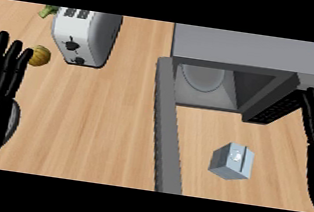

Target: Pick up the milk, place it into the microwave and close the microwave

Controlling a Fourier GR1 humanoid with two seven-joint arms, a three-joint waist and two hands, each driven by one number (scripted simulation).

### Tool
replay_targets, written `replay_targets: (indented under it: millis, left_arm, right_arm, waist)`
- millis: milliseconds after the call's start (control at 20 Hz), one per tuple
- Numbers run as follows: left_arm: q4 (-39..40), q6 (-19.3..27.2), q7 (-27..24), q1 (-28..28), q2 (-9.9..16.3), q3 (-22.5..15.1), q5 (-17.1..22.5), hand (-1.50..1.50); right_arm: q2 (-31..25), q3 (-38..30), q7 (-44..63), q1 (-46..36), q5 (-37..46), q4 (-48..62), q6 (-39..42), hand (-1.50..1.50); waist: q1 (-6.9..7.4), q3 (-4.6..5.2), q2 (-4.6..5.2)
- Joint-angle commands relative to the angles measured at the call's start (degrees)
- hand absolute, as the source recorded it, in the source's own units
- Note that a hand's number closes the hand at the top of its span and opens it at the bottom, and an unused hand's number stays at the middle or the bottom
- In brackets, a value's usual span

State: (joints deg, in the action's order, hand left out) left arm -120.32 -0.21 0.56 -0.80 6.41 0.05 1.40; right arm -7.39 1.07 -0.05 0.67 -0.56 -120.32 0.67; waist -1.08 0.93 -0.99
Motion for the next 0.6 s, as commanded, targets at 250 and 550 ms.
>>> replay_targets:
  millis: [250, 550]
  left_arm:
    - [-7.3, 3.8, 4.1, 4.9, -0.3, 0.4, -5.8, -1.5]
    - [-10.2, 5.1, 8.9, 9.9, -5.5, -1.6, 1.2, -1.5]
  right_arm:
    - [7.2, 18.1, 9.8, 1.3, 16.4, -8.8, -16.7, -1.5]
    - [7.3, 32.8, 11.0, 2.4, 9.6, -6.9, -18.6, -1.5]
  waist:
    - [1.65, -0.86, 0.71]
    - [1.42, -0.91, 0.81]
